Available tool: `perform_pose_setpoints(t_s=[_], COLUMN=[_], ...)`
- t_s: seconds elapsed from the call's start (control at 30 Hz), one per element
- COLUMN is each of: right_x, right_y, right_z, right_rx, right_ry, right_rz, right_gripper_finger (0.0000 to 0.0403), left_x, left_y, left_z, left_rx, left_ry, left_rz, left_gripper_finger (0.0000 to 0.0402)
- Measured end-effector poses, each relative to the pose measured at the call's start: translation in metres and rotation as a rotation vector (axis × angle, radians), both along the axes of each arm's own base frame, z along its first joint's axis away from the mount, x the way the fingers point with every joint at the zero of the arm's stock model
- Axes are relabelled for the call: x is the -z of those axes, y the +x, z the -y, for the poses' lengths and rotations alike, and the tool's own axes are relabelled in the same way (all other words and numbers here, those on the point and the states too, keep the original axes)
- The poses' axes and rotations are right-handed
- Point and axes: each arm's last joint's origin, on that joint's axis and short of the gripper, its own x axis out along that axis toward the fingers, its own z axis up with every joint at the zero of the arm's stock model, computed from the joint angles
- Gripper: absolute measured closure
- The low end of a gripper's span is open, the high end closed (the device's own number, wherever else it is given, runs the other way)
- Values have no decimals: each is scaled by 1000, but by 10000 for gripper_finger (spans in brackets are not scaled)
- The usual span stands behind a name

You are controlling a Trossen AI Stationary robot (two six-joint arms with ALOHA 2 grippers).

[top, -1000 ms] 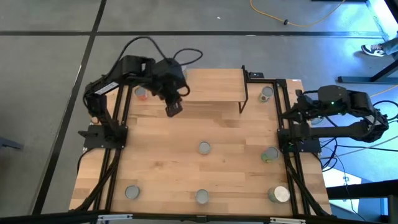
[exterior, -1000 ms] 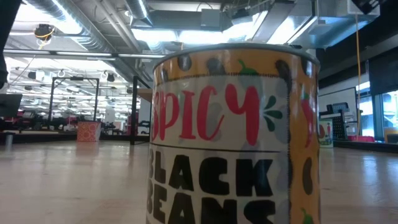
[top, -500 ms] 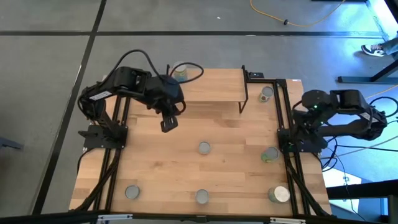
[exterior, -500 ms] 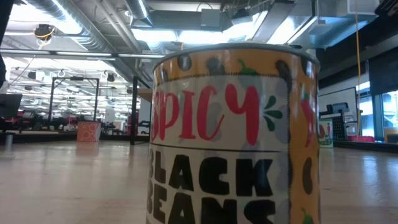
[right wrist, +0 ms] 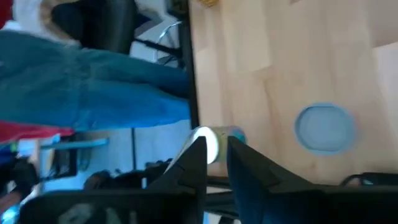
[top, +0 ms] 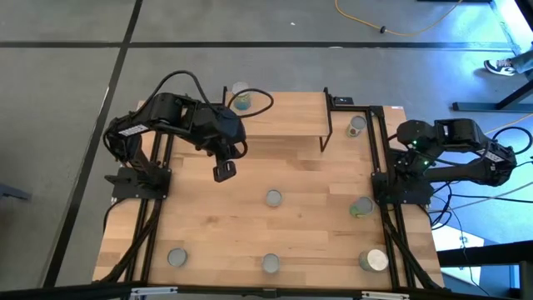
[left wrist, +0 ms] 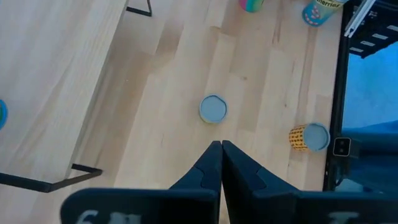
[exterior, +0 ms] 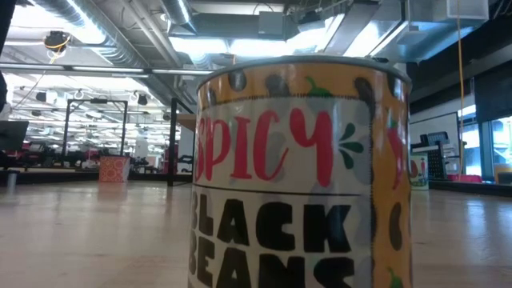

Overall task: Pick and place cans onto a shelf
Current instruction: Put the canned cherries on the shelf

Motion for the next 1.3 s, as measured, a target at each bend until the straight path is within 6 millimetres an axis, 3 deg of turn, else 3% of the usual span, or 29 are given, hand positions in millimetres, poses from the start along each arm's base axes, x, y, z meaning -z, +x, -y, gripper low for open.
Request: perform_pose_setpoints(t_s=[0.27,0.67,1.0,1.3], right_x=[0,15,25,56], right_y=[0,16,33,44], right_z=[-2,-8,-34,-57], right_rx=[-48,-96,-233,-182], right_ry=[19,3,132,23], right_rz=[7,2,-50,-193], right_gripper_finger=[337,336,336,336], left_x=[3,41,42,42], left_y=[1,17,17,17], left_z=[2,4,4,3], left_rx=[56,65,67,81], left_ry=[-45,-71,-69,-36], left_rz=[-14,-184,-189,-188], left_gripper_finger=[402,402,402,402])
